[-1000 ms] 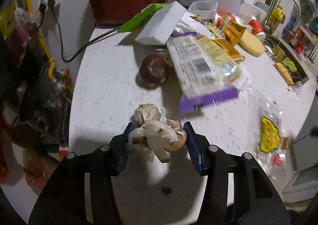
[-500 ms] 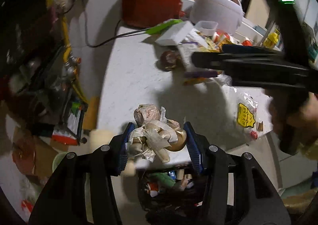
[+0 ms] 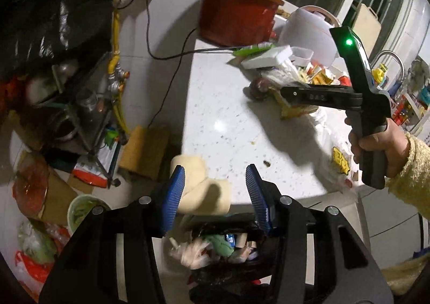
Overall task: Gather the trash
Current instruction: 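Drop the garlic peels into the trash bag with the left gripper while the right grasps the wrapped bread, then grasp the brown chestnut with the left gripper while the right holds the bread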
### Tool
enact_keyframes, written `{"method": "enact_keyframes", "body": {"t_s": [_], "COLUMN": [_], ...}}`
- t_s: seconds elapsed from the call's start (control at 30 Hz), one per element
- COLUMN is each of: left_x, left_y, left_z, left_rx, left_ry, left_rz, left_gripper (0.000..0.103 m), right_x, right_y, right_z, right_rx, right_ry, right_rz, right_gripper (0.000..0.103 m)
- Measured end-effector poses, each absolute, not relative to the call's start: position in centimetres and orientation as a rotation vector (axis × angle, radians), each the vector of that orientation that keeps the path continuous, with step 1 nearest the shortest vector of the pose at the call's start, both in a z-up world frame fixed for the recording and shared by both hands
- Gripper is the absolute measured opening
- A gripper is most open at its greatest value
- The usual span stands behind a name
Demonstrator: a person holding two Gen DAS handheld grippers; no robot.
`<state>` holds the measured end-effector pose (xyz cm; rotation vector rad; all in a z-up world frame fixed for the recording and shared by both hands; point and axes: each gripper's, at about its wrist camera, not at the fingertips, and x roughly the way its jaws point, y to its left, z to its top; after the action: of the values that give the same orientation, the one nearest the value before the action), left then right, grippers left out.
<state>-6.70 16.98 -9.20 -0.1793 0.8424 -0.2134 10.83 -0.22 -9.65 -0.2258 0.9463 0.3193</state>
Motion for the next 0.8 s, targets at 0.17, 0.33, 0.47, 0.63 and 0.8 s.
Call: {"method": "enact_keyframes", "body": {"t_s": [0.17, 0.33, 0.47, 0.63, 0.8], "left_x": [-4.3, -3.8, -3.5, 0.6, 7.8], "left_y": [16.1, 14.5, 13.0, 10.5, 9.1], "left_z": [-9.7, -8.9, -8.8, -8.3, -9.3], "left_rx": [-0.204, -0.194, -0.167, -0.117, -0.096], "left_ry": [0.849, 0.836, 0.85, 0.821, 0.844], "left_rz": [-0.266, -0.323, -0.363, -0.392, -0.381], "left_gripper": [0.032, 0.032, 0.032, 0.039, 0.039], "right_x": [9.5, 7.0, 3.7, 0.5, -0.9], "right_y": [-3.1, -5.3, -7.9, -12.5, -15.4], "right_z": [-7.4, -4.2, -1.7, -1.1, -1.5], "right_rx": [-0.101, 0.016, 0.077, 0.15, 0.205], "right_ry": [0.939, 0.919, 0.893, 0.899, 0.901], "right_rz": [0.372, 0.454, 0.5, 0.473, 0.416], "right_gripper": [0.041, 0.04, 0.04, 0.04, 0.04]}}
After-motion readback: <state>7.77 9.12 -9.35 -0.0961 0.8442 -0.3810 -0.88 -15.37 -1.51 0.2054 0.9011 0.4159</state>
